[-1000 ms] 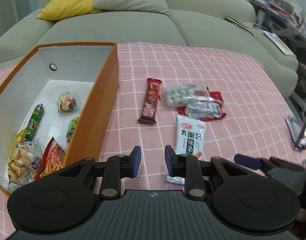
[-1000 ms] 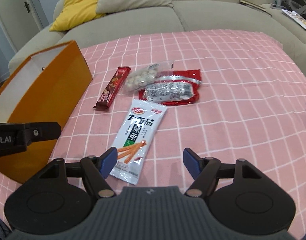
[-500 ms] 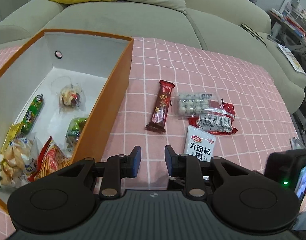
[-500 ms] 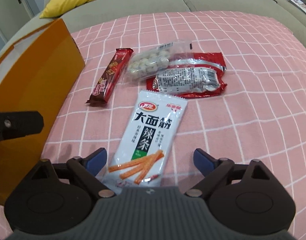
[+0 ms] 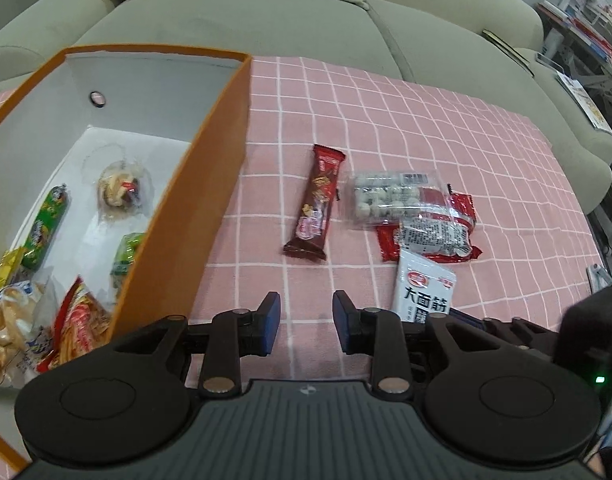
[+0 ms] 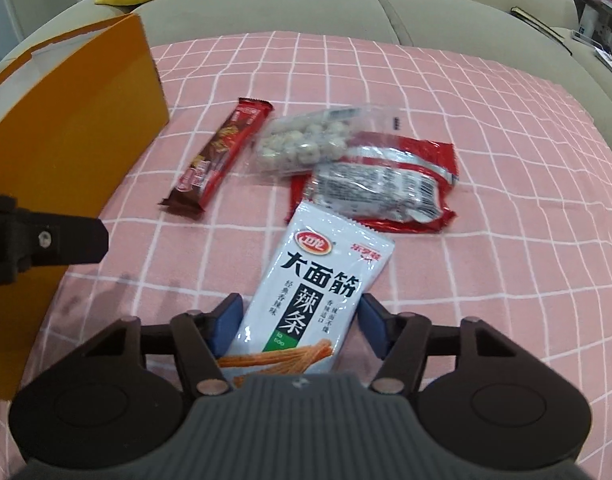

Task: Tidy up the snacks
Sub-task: 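Grasp the red chocolate bar with the left tool while the right tool grasps the white spicy-strip pack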

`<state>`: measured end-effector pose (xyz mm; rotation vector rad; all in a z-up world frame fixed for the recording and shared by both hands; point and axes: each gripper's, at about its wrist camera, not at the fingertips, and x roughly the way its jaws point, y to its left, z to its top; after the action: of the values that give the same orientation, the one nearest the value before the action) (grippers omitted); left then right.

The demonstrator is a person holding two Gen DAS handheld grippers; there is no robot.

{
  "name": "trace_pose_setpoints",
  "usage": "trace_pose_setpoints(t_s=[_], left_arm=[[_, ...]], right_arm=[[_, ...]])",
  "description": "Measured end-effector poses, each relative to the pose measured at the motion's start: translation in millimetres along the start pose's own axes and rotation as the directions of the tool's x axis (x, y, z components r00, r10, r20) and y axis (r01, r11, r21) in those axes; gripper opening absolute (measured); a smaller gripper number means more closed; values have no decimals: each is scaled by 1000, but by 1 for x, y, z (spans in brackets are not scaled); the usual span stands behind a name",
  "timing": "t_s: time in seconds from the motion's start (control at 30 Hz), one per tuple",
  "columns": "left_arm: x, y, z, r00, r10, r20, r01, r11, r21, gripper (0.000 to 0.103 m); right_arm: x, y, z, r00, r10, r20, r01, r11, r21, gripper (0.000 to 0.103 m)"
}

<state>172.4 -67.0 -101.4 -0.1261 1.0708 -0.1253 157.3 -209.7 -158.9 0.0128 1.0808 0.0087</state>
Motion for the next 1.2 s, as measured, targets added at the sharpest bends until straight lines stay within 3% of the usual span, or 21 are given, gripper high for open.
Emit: trace_pose_setpoints(t_s=[0.3,0.47,0.67,0.8,0.87,0.93,0.97,1.2], left_arm=[[28,-20,7,1000,2,20,-4,995,96,40],[52,-24,18,999,21,46,-26,994,107,51],[84,-26,32,991,109,77,-118,984,133,53],[96,-21,37,991,129,48,-134,982,131,53],[96,-19,39,991,123,55,-129,984,126,47],[97,-18,41,993,112,46,-117,985,125,32],[95,-18,41,993,108,42,-112,985,127,30],[82,-26,24,996,84,-17,-81,988,129,26]], right_arm=[[-6,-45,-8,1000,-7,-11,7,999,-33,60],[-6,-57,-6,1000,-13,-21,13,999,-32,60],[-6,-58,-3,999,3,-39,-4,999,-41,62],[-4,-63,2,999,14,-50,-14,1000,6,64],[-3,-61,2,999,15,-52,-15,1000,16,65],[-3,-59,1,999,6,-51,-5,1000,7,65],[-2,-57,1,999,1,-51,-1,1000,-1,66],[-6,-58,-3,999,-8,-39,7,1000,-23,58]])
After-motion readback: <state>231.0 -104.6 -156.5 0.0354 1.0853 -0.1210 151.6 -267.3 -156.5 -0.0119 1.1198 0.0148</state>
